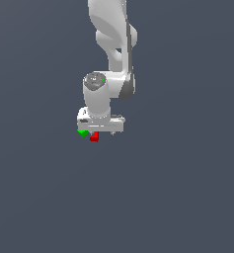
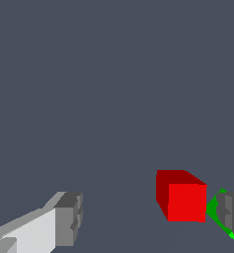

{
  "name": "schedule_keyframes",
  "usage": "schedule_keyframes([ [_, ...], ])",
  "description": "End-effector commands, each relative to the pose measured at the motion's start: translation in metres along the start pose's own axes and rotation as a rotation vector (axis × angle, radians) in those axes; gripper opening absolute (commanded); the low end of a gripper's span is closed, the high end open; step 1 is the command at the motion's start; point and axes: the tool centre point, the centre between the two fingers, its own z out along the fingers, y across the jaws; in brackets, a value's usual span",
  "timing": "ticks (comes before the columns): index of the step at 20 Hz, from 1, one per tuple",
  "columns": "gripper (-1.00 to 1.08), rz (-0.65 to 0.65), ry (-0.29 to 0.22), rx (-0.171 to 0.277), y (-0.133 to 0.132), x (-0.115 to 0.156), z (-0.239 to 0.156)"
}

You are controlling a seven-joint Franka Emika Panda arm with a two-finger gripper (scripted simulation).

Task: Stack the red cube on top of the green cube.

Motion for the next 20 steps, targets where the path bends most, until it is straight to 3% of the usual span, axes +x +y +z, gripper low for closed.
schedule_keyframes([
  [1, 1.00, 0.008, 0.006, 0.001, 0.016, -0.011, 0.010],
  [9, 1.00, 0.024, 0.019, 0.005, 0.050, -0.033, 0.032],
  [20, 1.00, 0.027, 0.019, 0.007, 0.055, -0.035, 0.040],
])
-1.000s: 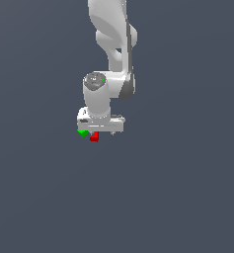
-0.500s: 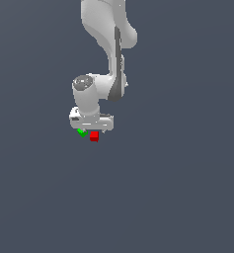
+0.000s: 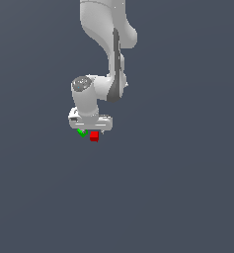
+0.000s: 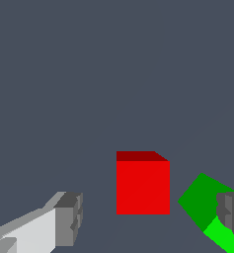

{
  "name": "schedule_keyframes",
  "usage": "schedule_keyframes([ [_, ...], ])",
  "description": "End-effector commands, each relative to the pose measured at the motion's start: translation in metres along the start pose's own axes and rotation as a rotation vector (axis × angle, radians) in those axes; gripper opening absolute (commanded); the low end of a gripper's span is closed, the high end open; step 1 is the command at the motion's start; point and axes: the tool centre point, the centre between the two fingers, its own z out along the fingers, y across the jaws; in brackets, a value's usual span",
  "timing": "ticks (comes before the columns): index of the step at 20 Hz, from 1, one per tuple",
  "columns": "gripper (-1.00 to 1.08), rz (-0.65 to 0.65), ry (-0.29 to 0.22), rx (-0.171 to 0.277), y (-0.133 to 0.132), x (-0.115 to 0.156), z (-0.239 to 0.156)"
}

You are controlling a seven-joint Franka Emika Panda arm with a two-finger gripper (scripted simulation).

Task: Stack the red cube on top of the green cube.

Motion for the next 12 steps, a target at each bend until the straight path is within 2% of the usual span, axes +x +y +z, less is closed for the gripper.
schedule_keyframes([
  [1, 1.00, 0.000, -0.001, 0.000, 0.000, 0.000, 0.005],
  [12, 1.00, -0.001, 0.000, 0.001, 0.000, -0.001, 0.046],
])
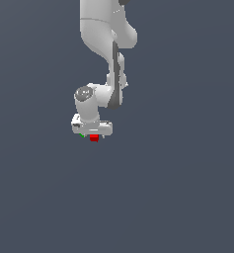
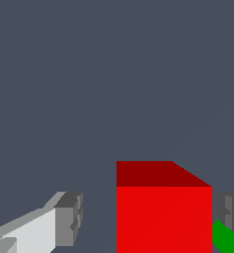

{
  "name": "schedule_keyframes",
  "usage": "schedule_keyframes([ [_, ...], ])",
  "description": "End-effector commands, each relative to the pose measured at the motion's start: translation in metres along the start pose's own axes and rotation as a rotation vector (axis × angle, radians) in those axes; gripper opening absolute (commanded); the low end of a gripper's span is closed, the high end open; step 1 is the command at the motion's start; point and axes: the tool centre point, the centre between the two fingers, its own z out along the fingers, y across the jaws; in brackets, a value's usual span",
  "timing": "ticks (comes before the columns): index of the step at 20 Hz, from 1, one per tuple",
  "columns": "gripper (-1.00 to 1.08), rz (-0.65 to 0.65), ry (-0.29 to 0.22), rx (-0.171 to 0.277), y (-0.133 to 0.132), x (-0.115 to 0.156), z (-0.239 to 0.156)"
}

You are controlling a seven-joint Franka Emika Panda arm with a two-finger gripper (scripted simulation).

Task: Stack the red cube on top of the green cube.

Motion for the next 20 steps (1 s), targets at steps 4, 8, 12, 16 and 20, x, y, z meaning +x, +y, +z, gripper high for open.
schedule_keyframes([
  [4, -1.00, 0.000, 0.001, 0.000, 0.0000, 0.0009, 0.0058],
  [8, -1.00, 0.000, 0.001, 0.000, 0.0000, 0.0009, 0.0058],
  [12, -1.00, 0.000, 0.001, 0.000, 0.0000, 0.0009, 0.0058],
  [16, -1.00, 0.000, 0.001, 0.000, 0.0000, 0.0006, 0.0042],
  [20, -1.00, 0.000, 0.001, 0.000, -0.0001, 0.0004, -0.0042],
])
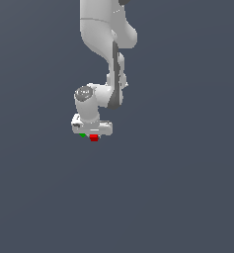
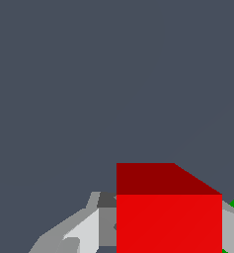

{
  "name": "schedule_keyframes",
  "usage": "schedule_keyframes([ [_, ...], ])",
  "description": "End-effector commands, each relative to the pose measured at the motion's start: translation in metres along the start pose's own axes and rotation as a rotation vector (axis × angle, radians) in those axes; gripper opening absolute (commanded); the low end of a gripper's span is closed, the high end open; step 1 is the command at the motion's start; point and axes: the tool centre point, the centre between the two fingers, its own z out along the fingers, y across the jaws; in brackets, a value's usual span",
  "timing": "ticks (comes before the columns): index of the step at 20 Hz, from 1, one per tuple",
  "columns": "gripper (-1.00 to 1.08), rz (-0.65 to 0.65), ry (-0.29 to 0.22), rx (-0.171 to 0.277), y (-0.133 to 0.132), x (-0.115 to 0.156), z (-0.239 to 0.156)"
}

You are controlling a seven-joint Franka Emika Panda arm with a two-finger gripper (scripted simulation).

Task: Stack the red cube on top of the green cube.

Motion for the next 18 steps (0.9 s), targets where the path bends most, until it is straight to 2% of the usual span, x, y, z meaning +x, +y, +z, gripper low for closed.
schedule_keyframes([
  [1, -1.00, 0.000, 0.001, 0.000, 0.000, 0.000, -0.007],
  [12, -1.00, 0.000, 0.001, 0.000, 0.000, 0.000, -0.072],
  [18, -1.00, 0.000, 0.001, 0.000, 0.000, 0.000, -0.093],
])
